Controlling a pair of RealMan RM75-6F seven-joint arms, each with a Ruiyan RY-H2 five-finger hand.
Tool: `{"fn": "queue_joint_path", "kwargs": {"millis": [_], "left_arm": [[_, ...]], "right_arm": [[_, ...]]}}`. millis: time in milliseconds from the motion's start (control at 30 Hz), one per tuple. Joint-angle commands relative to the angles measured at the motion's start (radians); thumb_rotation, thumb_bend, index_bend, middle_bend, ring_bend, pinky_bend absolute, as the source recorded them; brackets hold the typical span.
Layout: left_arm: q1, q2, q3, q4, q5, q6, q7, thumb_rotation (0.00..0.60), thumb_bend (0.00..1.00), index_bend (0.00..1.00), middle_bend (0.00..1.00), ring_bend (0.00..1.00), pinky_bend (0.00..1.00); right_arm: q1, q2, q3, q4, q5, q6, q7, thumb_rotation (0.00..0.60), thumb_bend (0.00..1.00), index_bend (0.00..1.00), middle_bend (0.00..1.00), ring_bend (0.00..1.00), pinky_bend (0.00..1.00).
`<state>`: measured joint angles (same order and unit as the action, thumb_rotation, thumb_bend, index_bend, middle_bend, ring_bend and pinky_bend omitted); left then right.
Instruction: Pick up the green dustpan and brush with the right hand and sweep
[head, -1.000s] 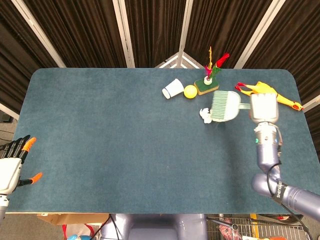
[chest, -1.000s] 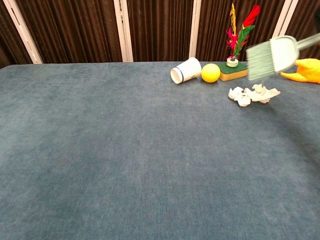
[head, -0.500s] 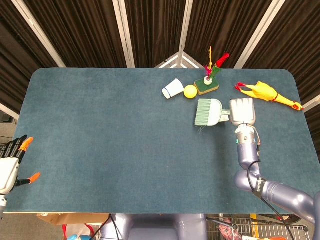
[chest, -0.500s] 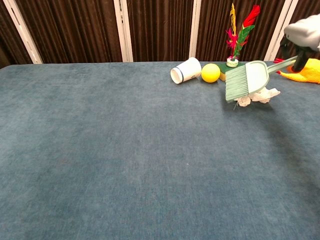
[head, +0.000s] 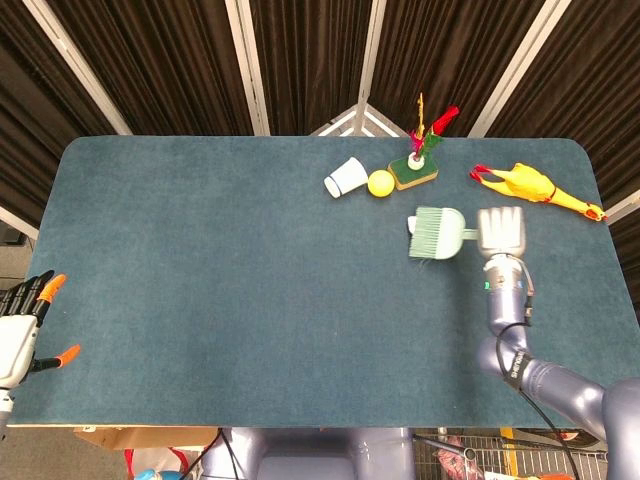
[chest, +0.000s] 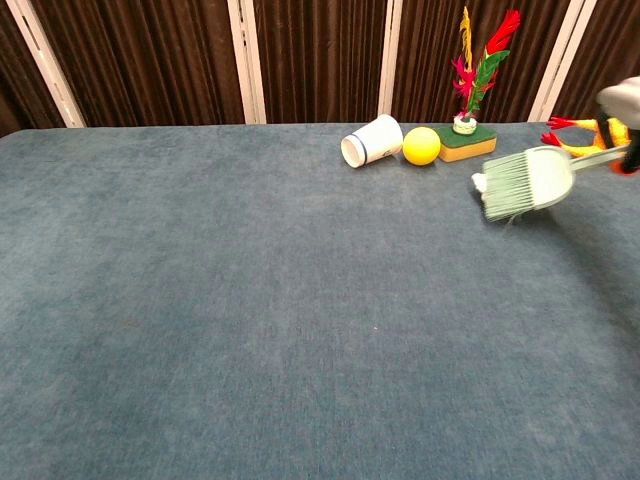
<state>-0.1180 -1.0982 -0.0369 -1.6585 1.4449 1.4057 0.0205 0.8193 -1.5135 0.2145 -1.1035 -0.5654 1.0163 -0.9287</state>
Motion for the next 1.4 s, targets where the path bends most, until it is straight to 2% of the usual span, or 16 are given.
{"fn": "queue_joint_path", "kwargs": {"millis": [33,300,500,667,900,1133,1267,1400], "left_arm": [[0.001,-0.001,0.001,-0.001,0.003,0.003,0.001,0.6,0.0,0.0,0.0,0.0,0.02],[0.003,-0.001,0.003,-0.004,0.017,0.015,0.006,0.6,0.0,0.0,0.0,0.0,0.02],[0.005,-0.006,0.005,-0.004,0.027,0.025,0.013,0.6,0.0,0.0,0.0,0.0,0.02],[0.008,-0.011,0.003,-0.002,0.028,0.034,0.017,0.6,0.0,0.0,0.0,0.0,0.02],[0.013,-0.02,0.002,0.002,0.035,0.051,0.025,0.6,0.0,0.0,0.0,0.0,0.02],[0.015,-0.034,-0.001,0.007,0.033,0.059,0.039,0.6,0.0,0.0,0.0,0.0,0.02],[0.017,-0.04,-0.001,0.007,0.034,0.063,0.051,0.6,0.0,0.0,0.0,0.0,0.02],[0.018,-0.043,0.002,0.007,0.037,0.065,0.06,0.6,0.0,0.0,0.0,0.0,0.02]], "right_arm": [[-0.026,0.035,-0.011,0.023,-0.008,0.014,0.012,0.6,0.6,0.76,0.94,0.98,0.85],[-0.091,0.153,-0.024,0.016,-0.011,0.041,0.025,0.6,0.6,0.76,0.94,0.98,0.85],[-0.141,0.24,-0.02,-0.045,-0.022,0.077,0.066,0.6,0.6,0.76,0.94,0.98,0.85],[-0.193,0.335,0.007,-0.189,-0.082,0.12,0.19,0.6,0.6,0.76,0.94,0.98,0.85],[-0.305,0.443,0.001,-0.463,-0.231,0.192,0.415,0.6,0.6,0.76,0.94,0.98,0.85],[-0.358,0.429,-0.043,-0.633,-0.373,0.204,0.538,0.6,0.6,0.76,0.94,0.98,0.85],[-0.356,0.379,-0.068,-0.687,-0.443,0.214,0.53,0.6,0.6,0.76,0.94,0.98,0.85],[-0.344,0.303,-0.087,-0.703,-0.46,0.212,0.493,0.6,0.6,0.74,0.94,0.95,0.83]]}}
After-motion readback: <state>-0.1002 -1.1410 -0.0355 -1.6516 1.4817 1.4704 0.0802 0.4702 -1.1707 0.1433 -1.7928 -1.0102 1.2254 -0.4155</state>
